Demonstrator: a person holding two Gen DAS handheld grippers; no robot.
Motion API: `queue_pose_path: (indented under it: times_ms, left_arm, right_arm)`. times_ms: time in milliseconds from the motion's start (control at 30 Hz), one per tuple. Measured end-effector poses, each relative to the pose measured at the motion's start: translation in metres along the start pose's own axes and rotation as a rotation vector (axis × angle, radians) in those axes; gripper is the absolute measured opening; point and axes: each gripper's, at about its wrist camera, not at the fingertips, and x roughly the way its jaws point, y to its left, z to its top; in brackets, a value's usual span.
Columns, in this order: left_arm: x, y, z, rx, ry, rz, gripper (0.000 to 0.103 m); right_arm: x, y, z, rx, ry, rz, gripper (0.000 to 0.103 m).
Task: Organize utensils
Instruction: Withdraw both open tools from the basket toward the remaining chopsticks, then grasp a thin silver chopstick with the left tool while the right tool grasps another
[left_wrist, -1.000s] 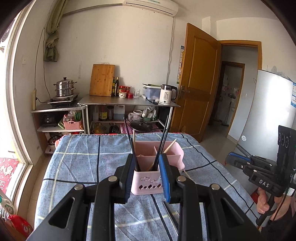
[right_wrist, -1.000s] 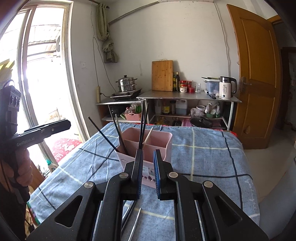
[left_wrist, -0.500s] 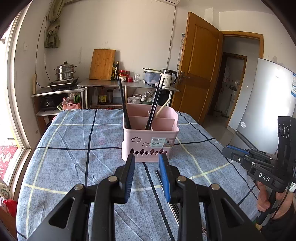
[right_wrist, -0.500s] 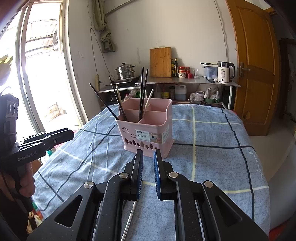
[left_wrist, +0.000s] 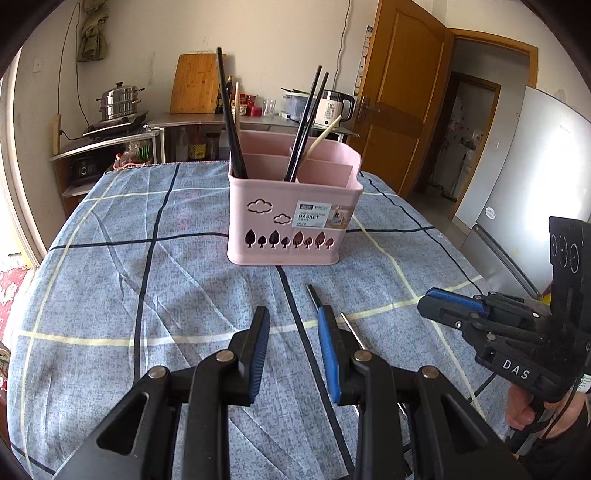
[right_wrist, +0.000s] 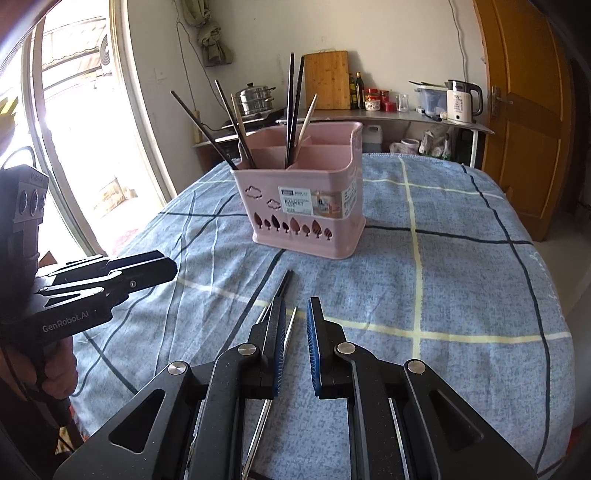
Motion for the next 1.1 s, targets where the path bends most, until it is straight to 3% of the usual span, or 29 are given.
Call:
queue_pose_path:
  times_ms: [300, 467, 933, 1100]
  left_arm:
    - [0.029, -0.004, -0.021, -0.017, 0.113, -0.026, 0.035]
    - [0.036, -0.010, -0.026, -0.010, 0.136, -0.031, 0.042]
    - [0.065, -0.027, -0.032, 0.016, 0.213, 0.024, 0.044]
    - [0.067, -0.030, -0.034, 0.013, 0.201, 0.045, 0.045]
  right_arm:
    - [0.043, 0.010, -0.021, -0.028, 0.140, 0.002, 0.012]
    - [0.056, 0.012, -0.028, -0.048, 0.196, -0.009, 0.012]
    - [0.045, -0.017, -0.032, -0.005, 0.188, -0.056, 0.012]
    - [0.042, -0.025, -0.033, 0.011, 0.181, -0.050, 0.012]
